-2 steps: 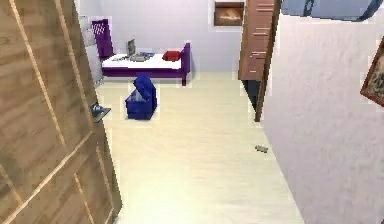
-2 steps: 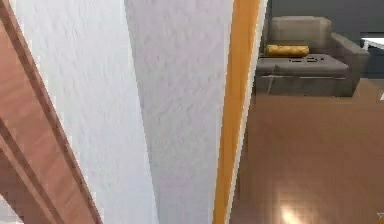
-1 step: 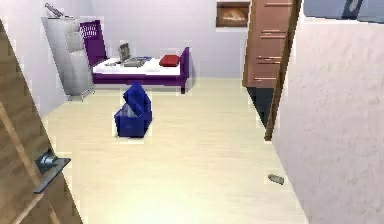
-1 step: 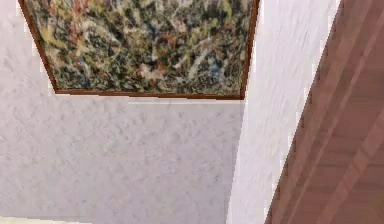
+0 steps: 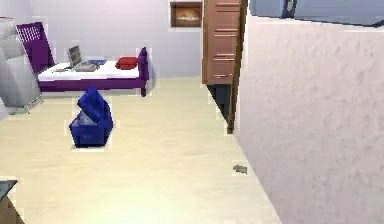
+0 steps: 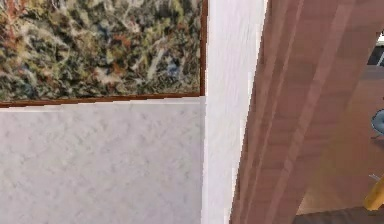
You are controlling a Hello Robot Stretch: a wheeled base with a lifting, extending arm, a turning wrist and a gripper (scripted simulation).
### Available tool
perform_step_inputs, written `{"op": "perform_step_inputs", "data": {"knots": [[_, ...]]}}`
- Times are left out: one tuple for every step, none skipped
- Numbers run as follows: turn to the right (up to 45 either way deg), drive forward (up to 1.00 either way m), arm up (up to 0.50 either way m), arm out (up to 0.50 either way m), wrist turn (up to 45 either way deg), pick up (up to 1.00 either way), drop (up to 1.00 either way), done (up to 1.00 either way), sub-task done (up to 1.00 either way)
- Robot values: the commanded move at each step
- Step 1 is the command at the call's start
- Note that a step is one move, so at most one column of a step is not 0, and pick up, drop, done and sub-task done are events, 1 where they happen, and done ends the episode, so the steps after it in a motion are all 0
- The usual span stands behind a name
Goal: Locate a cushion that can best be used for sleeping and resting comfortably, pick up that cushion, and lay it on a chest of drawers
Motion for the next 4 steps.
{"op": "perform_step_inputs", "data": {"knots": [[3.0,0.00,0.00,0.00,0.0,0.00,0.00,0.00,0.00],[0.0,1.00,0.00,0.00,0.0,0.00,0.00,0.00,0.00],[0.0,1.00,0.00,0.00,0.0,0.00,0.00,0.00,0.00],[0.0,0.30,0.00,0.00,0.0,0.00,0.00,0.00,0.00]]}}
